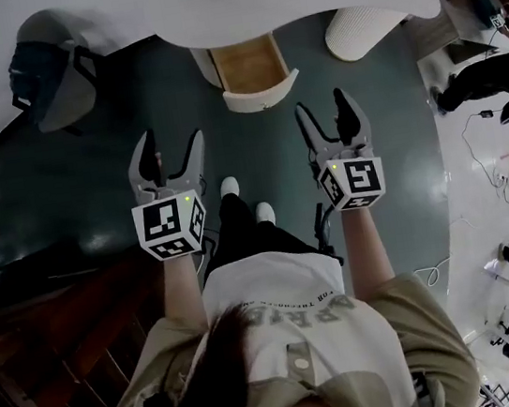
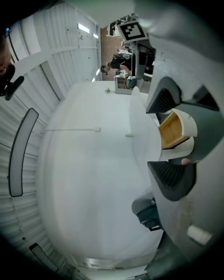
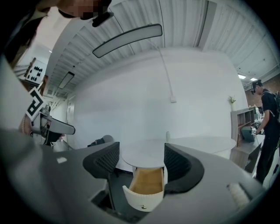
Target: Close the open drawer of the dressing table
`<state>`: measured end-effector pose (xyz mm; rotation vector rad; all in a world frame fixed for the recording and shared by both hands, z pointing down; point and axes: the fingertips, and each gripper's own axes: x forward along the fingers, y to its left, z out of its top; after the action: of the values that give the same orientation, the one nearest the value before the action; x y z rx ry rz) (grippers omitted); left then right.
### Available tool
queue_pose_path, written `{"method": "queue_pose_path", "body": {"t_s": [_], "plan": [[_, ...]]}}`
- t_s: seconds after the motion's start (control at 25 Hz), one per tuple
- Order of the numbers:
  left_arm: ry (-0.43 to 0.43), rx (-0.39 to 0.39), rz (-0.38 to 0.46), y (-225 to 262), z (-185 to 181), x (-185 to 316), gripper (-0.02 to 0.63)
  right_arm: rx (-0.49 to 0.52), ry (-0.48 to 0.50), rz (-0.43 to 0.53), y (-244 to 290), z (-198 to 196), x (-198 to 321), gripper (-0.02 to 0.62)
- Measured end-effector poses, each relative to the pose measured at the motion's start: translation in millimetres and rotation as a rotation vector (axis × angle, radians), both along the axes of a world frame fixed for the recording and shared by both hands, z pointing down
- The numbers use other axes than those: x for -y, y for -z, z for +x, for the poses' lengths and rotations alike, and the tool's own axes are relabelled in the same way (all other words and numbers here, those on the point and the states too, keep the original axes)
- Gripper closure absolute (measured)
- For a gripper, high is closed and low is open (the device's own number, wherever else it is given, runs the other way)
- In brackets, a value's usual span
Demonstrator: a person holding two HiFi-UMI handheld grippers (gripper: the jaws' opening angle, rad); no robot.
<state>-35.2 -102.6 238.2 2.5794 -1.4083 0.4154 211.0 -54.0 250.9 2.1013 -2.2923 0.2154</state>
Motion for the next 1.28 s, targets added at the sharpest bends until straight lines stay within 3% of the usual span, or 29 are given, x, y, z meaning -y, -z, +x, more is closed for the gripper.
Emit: {"method": "queue_pose_path", "body": {"t_s": [0.52, 1.0, 1.28], "plan": [[-0.027, 0.005, -0.015, -45, 17, 37, 0.258, -0.05, 0.051, -0.131, -105, -21, 40, 0.282], [-0.018, 0.041, -0.084, -125, 20, 48, 0.258, -0.046, 0.082, -0.245, -231, -27, 66, 0.282], [-0.029, 0.055, -0.083, -153, 23, 55, 0.258, -0.071, 0.101, -0.309, -290, -30, 72, 0.282]]}}
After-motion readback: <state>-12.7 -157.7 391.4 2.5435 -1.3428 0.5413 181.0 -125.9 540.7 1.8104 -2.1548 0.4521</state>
